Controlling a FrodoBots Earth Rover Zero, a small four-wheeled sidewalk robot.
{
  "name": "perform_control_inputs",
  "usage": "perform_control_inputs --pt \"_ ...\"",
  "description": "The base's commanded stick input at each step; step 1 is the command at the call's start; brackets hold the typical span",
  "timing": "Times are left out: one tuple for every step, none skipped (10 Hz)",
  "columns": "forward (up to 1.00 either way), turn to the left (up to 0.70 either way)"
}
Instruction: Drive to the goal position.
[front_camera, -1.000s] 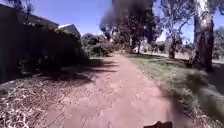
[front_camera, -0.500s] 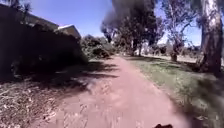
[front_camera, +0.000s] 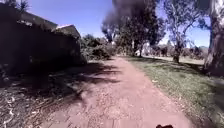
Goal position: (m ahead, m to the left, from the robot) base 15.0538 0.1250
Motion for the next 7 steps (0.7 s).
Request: perform_control_inputs --pt "0.70 0.00" --pt "0.70 0.00" --pt "0.70 -0.29" --pt "0.70 -0.30" --pt "0.70 -0.32" --pt "0.70 0.00" --pt "0.70 0.00"
